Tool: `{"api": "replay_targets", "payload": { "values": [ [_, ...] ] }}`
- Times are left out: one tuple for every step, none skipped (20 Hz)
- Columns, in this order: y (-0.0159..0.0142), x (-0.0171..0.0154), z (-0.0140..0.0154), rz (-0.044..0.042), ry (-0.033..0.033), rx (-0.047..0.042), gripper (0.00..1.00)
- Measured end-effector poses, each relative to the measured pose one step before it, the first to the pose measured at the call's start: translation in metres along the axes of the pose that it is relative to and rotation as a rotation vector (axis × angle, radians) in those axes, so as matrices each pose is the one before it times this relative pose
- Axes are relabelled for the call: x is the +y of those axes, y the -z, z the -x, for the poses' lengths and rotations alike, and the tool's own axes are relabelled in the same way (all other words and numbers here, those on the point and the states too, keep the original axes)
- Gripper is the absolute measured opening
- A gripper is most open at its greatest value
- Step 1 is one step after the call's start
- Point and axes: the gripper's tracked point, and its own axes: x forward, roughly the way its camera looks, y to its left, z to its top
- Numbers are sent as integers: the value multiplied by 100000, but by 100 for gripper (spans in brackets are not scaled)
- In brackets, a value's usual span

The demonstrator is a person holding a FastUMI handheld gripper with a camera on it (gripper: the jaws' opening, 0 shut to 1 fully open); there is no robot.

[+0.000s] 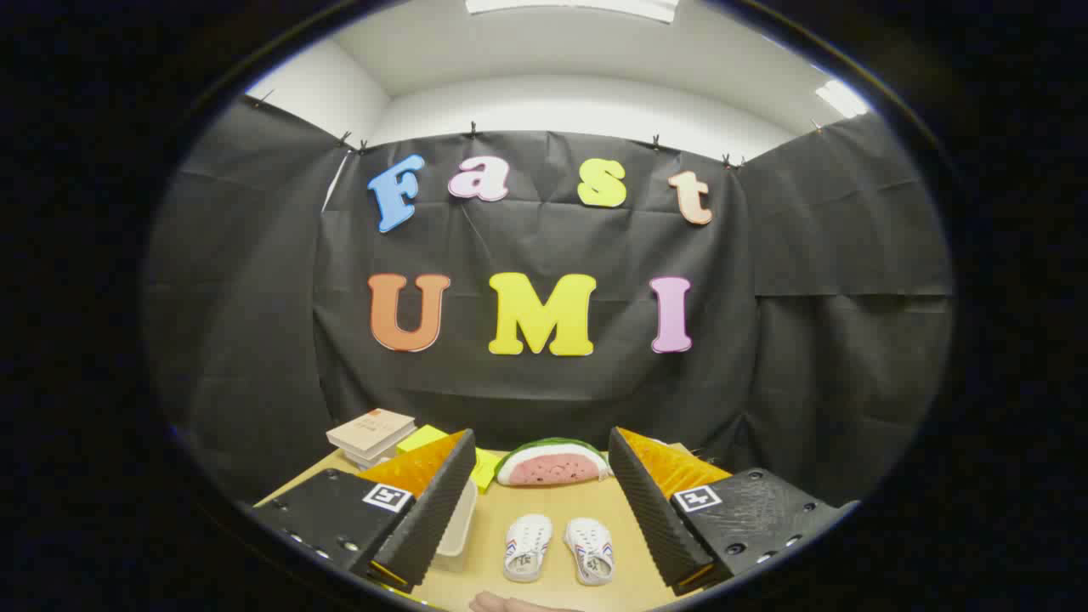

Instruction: Open the storage box then place both shoes into the box .Put the left shoe in first, then the right shoe, with the right side of both shoes facing outward in a uniform manner.

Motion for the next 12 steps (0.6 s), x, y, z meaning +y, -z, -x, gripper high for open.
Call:
{"api": "replay_targets", "payload": {
  "values": [
    [-137,-316,47,-577,-311,-177,96],
    [-20,-275,-85,-314,-523,-116,96],
    [-196,-272,-92,-92,-104,-114,96],
    [-144,-295,3,-106,-74,-58,96],
    [-6,-249,-136,-695,135,-43,96],
    [-37,-264,-65,-1039,-145,330,96],
    [17,-69,10,-747,-291,440,96],
    [11,-287,-32,-206,64,186,96],
    [30,-345,-179,-38,70,-218,96],
    [-36,-444,-187,335,1064,51,95],
    [292,-567,-167,151,1342,448,95],
    [95,-7,-13,-450,-706,547,95]
  ]
}}
